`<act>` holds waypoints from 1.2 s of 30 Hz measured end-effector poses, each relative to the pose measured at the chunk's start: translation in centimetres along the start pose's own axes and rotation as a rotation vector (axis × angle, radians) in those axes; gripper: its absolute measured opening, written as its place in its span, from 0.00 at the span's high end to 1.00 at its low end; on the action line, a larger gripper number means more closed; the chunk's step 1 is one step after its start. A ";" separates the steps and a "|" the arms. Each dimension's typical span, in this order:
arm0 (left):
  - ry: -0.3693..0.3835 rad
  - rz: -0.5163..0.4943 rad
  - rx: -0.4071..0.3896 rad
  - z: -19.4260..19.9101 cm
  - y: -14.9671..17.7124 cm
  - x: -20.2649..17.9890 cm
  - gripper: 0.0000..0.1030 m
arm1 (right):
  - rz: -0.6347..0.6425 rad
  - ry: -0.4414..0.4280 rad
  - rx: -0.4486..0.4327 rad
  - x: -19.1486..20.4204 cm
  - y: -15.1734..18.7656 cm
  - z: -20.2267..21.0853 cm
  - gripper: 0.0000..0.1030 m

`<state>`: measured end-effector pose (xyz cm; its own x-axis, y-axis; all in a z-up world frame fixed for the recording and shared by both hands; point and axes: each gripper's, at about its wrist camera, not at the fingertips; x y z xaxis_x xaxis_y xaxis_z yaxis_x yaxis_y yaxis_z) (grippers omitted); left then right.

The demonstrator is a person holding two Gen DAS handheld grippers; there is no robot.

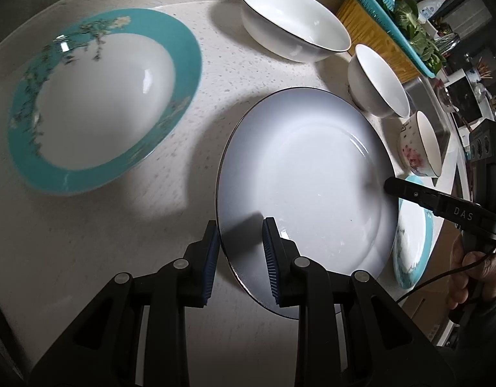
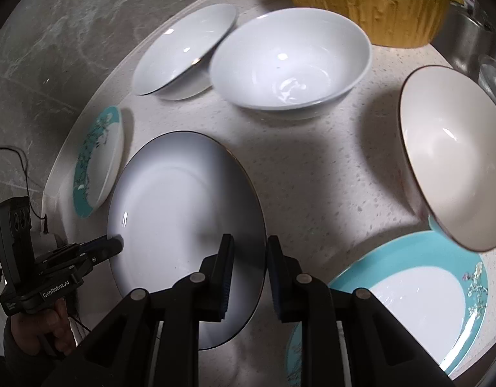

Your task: Organize plates and bowls

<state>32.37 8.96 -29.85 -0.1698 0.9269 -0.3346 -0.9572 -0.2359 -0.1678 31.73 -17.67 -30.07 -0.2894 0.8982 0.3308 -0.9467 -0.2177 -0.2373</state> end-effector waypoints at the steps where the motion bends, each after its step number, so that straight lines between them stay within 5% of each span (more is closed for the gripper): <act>1: -0.001 0.004 -0.004 0.5 0.5 0.2 0.77 | 0.004 -0.002 -0.001 0.3 0.0 0.1 0.78; 22: -0.034 0.128 -0.007 5.0 14.2 10.5 0.76 | 0.137 -0.035 0.066 9.2 6.2 -2.4 0.78; 36: -0.047 0.103 -0.048 3.8 15.8 11.3 0.74 | 0.172 0.015 0.062 10.0 7.4 -4.1 0.76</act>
<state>14.45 16.83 -32.77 -0.2785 0.9096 -0.3083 -0.9219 -0.3432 -0.1797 22.42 -8.75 -32.24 -0.4461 0.8512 0.2763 -0.8904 -0.3911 -0.2327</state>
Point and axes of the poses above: each gripper's, at about its wrist camera, not at the fingertips, and z roughly against the way its jaws point, x to its left, y to its underside, and after that the axes turned 8 degrees about z, right-handed
